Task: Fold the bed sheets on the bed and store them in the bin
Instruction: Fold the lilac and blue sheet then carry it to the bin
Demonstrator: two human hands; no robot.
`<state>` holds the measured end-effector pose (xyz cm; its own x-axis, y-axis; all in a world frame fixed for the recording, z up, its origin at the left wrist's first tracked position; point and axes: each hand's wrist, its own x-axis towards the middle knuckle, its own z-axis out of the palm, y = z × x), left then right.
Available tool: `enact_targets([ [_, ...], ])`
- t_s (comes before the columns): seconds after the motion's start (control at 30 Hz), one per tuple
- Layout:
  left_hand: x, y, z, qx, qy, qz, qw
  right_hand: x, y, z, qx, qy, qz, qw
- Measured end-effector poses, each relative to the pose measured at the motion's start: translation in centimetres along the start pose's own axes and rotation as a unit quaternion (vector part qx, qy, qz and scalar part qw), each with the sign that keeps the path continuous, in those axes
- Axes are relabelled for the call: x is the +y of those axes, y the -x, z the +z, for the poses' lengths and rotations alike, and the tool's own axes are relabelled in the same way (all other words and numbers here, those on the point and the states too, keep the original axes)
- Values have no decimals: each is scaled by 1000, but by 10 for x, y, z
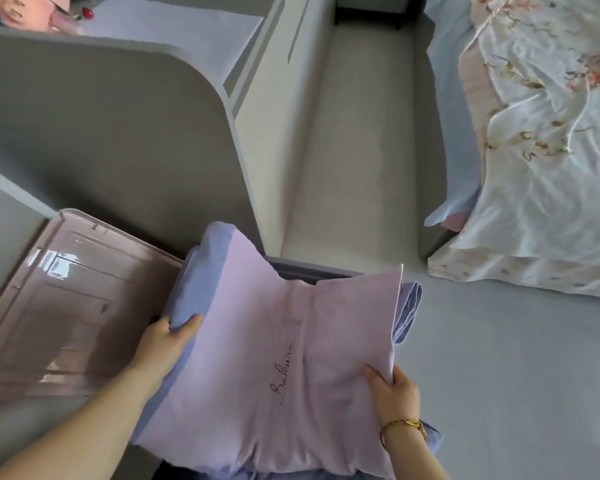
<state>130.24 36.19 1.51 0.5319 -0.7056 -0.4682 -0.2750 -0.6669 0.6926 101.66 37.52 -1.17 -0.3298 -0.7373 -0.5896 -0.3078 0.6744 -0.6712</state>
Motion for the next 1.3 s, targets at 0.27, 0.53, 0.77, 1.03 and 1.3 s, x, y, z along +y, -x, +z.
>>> enact_targets([
  [0.27,-69,-110,41,-46,-54,32,997,41,-85,112,7,-1,-18,1000],
  [0.53,-163,-196,82,-13,-21,57,998,120,-170,178,92,-2,-16,996],
  [0.77,-211,-239,96,34,19,128,991,157,-211,199,164,-43,-96,981],
  [1.03,-275,-291,133,9,-245,78,966,196,-262,220,79,243,59,965],
  [1.3,-278,-309,145,-20,-374,79,924,201,-270,226,45,305,85,947],
])
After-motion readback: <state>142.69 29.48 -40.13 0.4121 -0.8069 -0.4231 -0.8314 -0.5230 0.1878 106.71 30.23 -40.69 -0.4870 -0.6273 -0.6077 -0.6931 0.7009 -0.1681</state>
